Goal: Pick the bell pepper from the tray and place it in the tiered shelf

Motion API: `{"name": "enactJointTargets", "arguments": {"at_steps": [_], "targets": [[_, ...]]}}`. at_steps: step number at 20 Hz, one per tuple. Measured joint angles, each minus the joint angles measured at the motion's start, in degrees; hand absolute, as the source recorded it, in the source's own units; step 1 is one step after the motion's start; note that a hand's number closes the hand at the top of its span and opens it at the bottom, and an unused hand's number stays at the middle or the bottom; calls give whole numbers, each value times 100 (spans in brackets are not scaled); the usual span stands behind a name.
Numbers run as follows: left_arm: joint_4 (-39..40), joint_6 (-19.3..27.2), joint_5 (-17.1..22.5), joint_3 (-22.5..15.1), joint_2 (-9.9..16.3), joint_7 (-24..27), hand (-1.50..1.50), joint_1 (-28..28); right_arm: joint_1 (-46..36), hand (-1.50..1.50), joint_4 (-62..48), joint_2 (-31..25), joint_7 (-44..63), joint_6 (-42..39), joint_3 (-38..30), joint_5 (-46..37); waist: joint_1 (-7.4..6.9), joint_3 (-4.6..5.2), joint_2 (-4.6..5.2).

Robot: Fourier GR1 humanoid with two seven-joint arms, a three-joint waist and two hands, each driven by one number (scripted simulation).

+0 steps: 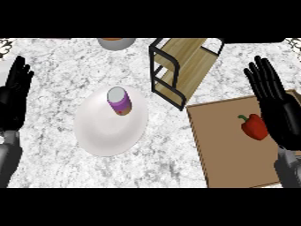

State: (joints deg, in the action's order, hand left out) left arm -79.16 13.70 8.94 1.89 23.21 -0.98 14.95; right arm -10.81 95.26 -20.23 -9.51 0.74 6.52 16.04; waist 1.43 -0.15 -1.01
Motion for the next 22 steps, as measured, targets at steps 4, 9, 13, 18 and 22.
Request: {"name": "enactJointTargets", "arguments": {"at_steps": [4,9,13,18,22], "targets": [[45,-268,-84,-311,-80,-17,0,-290,206,-150,-344,-684,221,44,-591,-216,-20,11,68],[216,-647,-184,-858,-255,-68,0,-748,596,150,-1339,-1888,731,445,-1291,-1085,54,37,183],[294,-916,-246,-1204,-410,-11,0,-1015,526,-150,-2476,-1874,283,46,-1806,-630,-99,13,159],[188,-1011,-360,-1383,-504,-21,0,-1243,264,-150,-3105,-2073,-371,-1026,-1840,-428,-172,6,122],[24,-1009,-389,-1362,-514,-95,0,-1394,320,-150,-2497,-2313,-31,-1573,-1660,-388,-139,14,93]]}}
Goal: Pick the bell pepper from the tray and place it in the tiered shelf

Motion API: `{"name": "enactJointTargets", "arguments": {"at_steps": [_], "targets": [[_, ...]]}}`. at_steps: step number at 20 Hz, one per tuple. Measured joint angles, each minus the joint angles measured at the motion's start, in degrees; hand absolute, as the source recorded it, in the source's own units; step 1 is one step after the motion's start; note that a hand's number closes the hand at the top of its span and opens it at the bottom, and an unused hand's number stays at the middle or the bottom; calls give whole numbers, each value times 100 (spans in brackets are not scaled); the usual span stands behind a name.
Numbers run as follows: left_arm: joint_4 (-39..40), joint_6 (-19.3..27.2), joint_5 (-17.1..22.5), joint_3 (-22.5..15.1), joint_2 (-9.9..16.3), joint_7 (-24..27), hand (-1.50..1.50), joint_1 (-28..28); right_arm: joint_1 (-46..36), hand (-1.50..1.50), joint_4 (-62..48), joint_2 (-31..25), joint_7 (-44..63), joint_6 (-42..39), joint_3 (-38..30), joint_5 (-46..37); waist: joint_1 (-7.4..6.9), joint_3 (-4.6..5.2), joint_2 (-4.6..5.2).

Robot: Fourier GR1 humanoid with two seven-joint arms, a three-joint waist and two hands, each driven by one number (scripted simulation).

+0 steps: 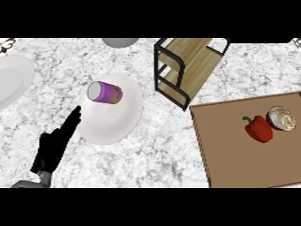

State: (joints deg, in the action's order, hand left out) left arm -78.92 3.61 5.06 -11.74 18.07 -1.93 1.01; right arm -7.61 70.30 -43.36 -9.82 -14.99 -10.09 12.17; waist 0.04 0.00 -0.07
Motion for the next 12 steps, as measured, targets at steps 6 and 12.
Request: {"name": "enactJointTargets", "arguments": {"at_steps": [6,12], "targets": [[54,-44,-47,18,4,19,0,12,-31,-150,948,-613,1265,-342,700,-597,-23,15,-9],[90,-107,-50,21,-6,50,0,59,-286,-150,1779,-1314,2635,-97,1487,-2110,-88,27,-4]]}}
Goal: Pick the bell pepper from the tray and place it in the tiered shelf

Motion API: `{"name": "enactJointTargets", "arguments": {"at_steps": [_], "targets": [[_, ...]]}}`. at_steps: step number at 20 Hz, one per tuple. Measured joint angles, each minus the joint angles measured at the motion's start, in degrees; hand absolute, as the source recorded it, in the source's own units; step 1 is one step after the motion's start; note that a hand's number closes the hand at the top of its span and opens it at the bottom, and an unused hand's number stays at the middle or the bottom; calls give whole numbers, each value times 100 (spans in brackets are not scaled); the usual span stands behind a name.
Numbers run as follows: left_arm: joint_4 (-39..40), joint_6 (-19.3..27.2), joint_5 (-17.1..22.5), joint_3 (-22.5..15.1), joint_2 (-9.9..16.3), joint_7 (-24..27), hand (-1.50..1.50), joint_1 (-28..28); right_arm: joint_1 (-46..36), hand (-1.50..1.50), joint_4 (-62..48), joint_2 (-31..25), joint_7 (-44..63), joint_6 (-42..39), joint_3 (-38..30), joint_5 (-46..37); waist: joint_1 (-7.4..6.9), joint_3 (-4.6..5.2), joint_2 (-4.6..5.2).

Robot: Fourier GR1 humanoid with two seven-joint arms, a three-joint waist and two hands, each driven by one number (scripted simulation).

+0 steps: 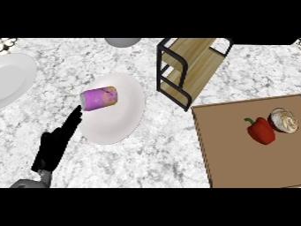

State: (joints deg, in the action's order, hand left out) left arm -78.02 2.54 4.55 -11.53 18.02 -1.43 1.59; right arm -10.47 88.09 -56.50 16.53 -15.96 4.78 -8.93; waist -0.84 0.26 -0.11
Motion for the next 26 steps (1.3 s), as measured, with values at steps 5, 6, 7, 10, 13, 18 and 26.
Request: {"name": "enactJointTargets", "arguments": {"at_steps": [5,6,7,10,13,18,26], "targets": [[-18,0,-54,-16,-80,-52,0,20,-491,-150,523,497,1467,61,818,-902,-22,-12,11],[7,-27,-63,1,-81,-48,0,39,-571,-150,598,670,1694,42,964,-1038,-13,-14,12],[4,-61,-55,35,-77,-40,0,14,-643,-150,584,818,1830,-31,1040,-1123,-4,-17,12],[-44,-66,-101,61,-125,-134,0,19,-824,-150,481,1254,2258,-245,1273,-1336,12,-21,12],[15,-143,-117,160,-135,-75,0,13,-835,-150,488,1567,2665,-463,1340,-1501,41,-24,11],[-66,-215,-198,257,-166,-177,0,12,-846,-150,437,2031,3187,-777,1412,-1839,56,-29,6],[-138,-367,-389,394,-272,-88,0,-170,-621,-150,378,2476,3233,-792,1308,-2759,69,-27,7]]}}
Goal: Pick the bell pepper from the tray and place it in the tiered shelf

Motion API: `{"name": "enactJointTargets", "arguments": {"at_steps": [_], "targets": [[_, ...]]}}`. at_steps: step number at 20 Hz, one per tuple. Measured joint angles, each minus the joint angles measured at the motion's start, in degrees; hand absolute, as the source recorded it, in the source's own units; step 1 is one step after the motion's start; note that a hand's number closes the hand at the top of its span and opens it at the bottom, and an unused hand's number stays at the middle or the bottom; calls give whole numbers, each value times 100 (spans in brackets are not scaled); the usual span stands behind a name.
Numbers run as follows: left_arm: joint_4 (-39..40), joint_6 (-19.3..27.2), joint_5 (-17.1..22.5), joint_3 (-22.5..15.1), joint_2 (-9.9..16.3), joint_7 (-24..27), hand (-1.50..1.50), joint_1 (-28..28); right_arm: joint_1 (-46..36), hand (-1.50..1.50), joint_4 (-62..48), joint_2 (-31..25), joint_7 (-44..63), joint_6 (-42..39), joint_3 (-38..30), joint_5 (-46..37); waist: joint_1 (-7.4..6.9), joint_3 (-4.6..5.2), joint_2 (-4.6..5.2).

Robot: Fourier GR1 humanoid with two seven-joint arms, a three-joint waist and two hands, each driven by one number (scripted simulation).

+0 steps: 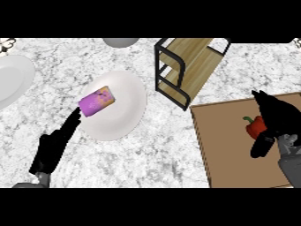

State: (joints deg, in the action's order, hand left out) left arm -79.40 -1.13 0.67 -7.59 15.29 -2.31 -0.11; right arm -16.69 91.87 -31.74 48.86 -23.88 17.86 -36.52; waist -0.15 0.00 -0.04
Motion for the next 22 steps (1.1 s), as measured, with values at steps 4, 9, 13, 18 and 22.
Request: {"name": "enactJointTargets", "arguments": {"at_steps": [4,9,13,18,22], "targets": [[-31,-74,-69,85,-65,29,0,-67,99,-150,-31,112,-101,-85,-98,-389,3,-1,0],[97,-133,-188,223,-175,92,0,21,138,-150,-340,341,-371,-130,-229,-834,4,-6,-3],[130,-254,-199,345,-214,45,0,98,100,-150,-649,373,-711,-205,-439,-1074,1,-7,-4],[18,-224,-379,360,-344,-32,0,64,152,-150,-990,550,-1036,-71,-555,-1478,-1,-3,-1],[15,-364,-380,505,-330,-69,0,88,64,-150,-1311,722,-1281,-28,-668,-1738,-2,-1,3]]}}
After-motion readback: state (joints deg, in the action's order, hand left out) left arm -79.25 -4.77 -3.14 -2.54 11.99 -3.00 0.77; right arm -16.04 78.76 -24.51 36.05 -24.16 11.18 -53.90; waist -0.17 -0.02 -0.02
